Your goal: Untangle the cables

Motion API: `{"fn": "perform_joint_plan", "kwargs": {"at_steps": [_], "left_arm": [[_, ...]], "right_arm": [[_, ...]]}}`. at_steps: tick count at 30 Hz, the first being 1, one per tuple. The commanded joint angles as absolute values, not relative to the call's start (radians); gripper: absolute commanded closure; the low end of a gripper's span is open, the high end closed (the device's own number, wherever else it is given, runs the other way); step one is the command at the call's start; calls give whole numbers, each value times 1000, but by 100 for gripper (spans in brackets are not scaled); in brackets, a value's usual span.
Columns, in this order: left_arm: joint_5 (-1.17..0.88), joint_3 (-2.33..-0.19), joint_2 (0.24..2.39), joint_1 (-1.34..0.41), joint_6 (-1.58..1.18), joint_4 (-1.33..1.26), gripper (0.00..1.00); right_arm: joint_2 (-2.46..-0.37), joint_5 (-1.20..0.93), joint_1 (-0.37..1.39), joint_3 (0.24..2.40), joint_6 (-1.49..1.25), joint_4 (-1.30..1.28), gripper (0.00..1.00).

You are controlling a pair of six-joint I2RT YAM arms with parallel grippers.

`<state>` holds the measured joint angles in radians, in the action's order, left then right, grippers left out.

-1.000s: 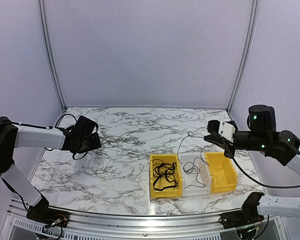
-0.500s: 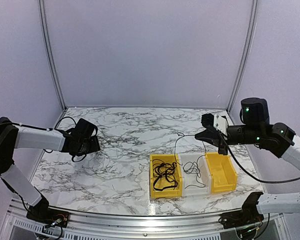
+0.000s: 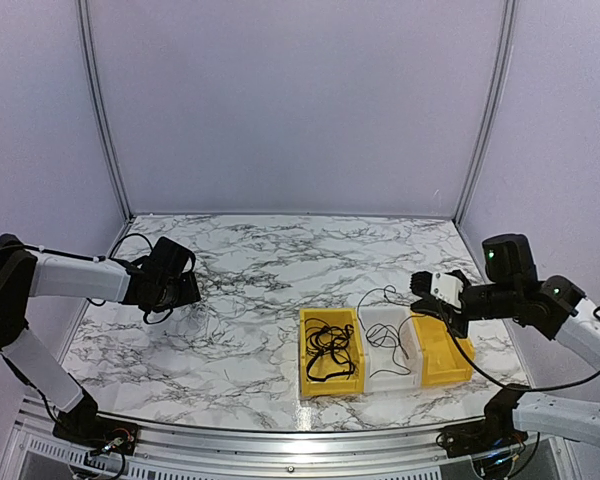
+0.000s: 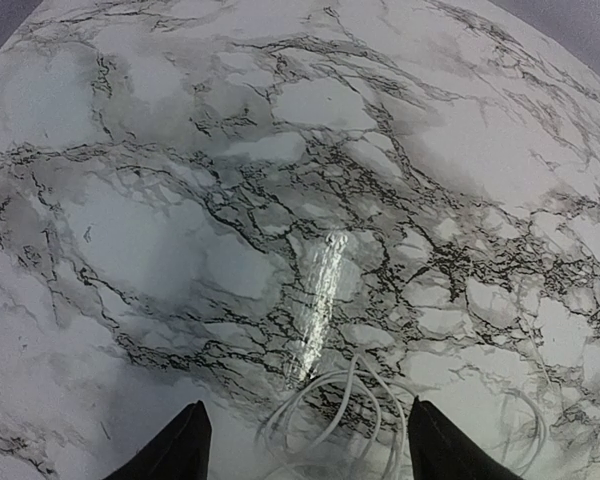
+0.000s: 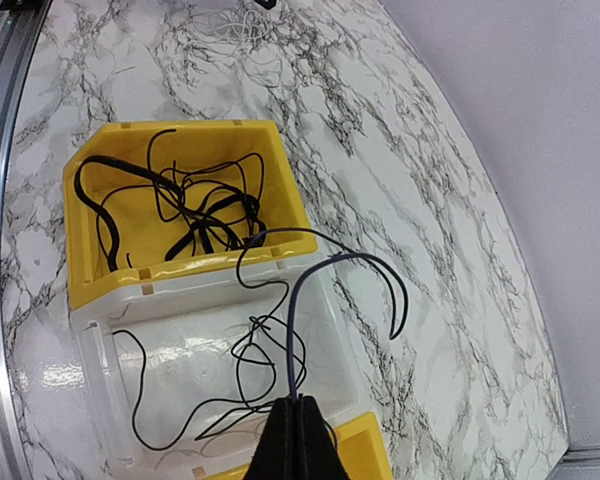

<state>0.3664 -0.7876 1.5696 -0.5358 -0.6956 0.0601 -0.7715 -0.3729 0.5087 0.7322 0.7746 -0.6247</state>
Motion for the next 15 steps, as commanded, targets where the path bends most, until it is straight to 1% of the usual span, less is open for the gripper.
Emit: {"fn": "perform_joint_plan", "kwargs": {"at_steps": [1, 7, 12, 15], "left_arm": [[367, -783, 1562, -532, -696, 91, 29], [364, -782, 1572, -533, -707, 89, 29], [362, -775, 1576, -532, -710, 86, 29], [360, -771, 1571, -532, -708, 86, 29]], "right_arm": [[-787, -436, 489, 741, 863, -703, 100], [-925, -569, 490, 817, 922, -805, 100], [-1062, -666, 513, 868, 835, -758, 100], [-1120, -703, 573, 895, 796, -726, 100]]}}
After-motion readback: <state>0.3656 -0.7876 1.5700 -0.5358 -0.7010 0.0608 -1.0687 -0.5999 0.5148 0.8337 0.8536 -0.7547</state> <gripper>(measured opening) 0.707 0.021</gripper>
